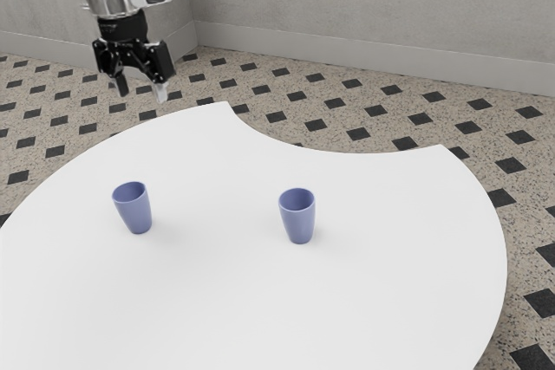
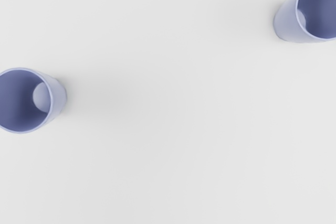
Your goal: Place the right cup onto the left cup
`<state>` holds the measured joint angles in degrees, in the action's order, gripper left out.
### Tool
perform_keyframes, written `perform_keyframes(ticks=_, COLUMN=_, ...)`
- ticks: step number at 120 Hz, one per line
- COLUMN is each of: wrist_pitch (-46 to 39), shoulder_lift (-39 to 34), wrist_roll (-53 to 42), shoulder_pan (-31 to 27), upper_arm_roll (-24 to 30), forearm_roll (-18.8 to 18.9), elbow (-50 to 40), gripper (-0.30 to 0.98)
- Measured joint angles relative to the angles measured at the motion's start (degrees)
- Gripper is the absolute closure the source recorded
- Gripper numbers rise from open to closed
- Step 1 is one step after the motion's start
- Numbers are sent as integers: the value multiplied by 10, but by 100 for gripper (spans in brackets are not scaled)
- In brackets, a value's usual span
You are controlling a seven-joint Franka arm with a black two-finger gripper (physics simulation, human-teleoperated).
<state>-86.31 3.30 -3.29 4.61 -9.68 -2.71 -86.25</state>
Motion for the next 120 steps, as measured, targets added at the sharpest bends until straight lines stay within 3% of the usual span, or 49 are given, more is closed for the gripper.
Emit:
perform_keyframes(ticks=53, wrist_pitch=-106, shoulder_lift=36, wrist_roll=-7, shoulder_pan=16, upper_arm_roll=27, forearm_roll=-1, elbow=-86, gripper=2)
perform_keyframes(ticks=120, wrist_pitch=-163, shoulder_lift=68, wrist_roll=15, shoulder_pan=58, upper_arm_roll=36, forearm_roll=-17, elbow=-100, gripper=2)
